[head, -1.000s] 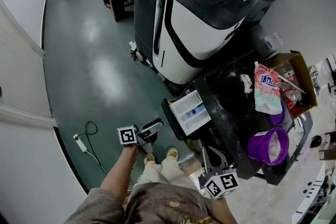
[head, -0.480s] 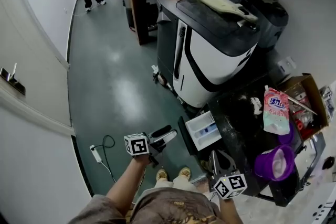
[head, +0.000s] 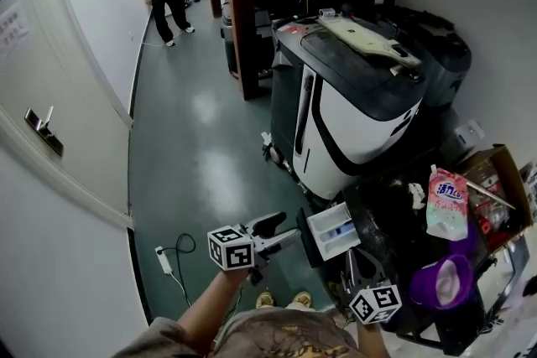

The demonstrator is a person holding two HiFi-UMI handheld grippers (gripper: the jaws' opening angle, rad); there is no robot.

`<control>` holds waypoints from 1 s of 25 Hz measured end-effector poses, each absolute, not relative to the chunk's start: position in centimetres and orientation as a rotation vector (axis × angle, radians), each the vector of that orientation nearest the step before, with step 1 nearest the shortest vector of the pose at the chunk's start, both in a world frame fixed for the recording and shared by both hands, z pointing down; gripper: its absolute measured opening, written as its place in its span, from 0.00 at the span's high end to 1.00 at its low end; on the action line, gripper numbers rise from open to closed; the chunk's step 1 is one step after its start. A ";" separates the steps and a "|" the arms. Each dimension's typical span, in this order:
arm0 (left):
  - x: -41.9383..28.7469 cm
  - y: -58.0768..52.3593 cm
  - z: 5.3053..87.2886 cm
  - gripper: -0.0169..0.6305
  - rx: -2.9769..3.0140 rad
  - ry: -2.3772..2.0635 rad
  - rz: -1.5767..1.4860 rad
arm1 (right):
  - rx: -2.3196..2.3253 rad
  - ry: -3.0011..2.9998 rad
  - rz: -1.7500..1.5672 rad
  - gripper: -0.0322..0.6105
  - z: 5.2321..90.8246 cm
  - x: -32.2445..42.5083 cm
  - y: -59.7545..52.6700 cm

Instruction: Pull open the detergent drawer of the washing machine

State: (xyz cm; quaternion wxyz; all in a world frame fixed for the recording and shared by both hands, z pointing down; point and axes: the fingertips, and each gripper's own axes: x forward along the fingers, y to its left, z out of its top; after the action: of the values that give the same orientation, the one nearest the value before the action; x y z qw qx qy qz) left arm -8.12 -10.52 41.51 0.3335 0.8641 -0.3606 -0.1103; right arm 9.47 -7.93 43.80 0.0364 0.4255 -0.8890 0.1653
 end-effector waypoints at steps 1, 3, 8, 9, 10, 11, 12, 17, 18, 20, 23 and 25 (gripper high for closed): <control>-7.9 -10.1 41.2 0.45 2.276 -0.957 -0.266 | 1.303 -2.736 0.501 0.95 43.6 9.4 -7.9; -7.7 -9.4 40.6 0.45 2.316 -0.993 -0.227 | 1.297 -2.747 0.489 0.95 43.3 9.3 -8.0; -7.2 -8.1 39.8 0.55 2.419 -1.089 -0.135 | 1.276 -2.764 0.451 0.95 42.7 8.9 -8.1; -7.1 -7.9 39.8 0.59 2.437 -1.108 -0.121 | 1.271 -2.766 0.442 0.95 42.7 8.8 -8.1; -7.0 -7.8 39.7 0.61 2.453 -1.127 -0.110 | 1.265 -2.768 0.434 0.95 42.7 8.8 -8.1; -7.1 -7.7 39.7 0.63 2.466 -1.148 -0.102 | 1.258 -2.771 0.427 0.95 42.7 8.7 -8.1; -7.1 -7.7 39.7 0.66 2.478 -1.171 -0.093 | 1.253 -2.774 0.420 0.95 42.6 8.6 -8.2; -7.5 -7.5 40.4 0.80 2.516 -1.301 -0.025 | 1.242 -2.768 0.403 0.95 43.1 8.7 -8.3; -7.7 -7.4 40.6 0.83 2.521 -1.328 -0.009 | 1.243 -2.766 0.399 0.95 43.3 8.8 -8.3; -8.0 -7.3 41.0 0.88 2.525 -1.381 0.012 | 1.248 -2.759 0.391 0.95 43.6 9.2 -8.3; -8.6 -7.3 41.3 0.92 2.520 -1.450 0.026 | 1.260 -2.751 0.388 0.95 43.9 9.7 -8.3; -9.0 -7.3 41.4 0.93 2.513 -1.479 0.026 | 1.265 -2.750 0.383 0.95 44.1 9.9 -8.4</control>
State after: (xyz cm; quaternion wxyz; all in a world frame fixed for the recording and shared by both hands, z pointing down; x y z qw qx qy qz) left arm -9.00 -7.27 41.42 0.1127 0.8563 -0.5039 0.0090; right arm 9.92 -8.42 44.10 0.0453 0.4143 -0.9003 0.1254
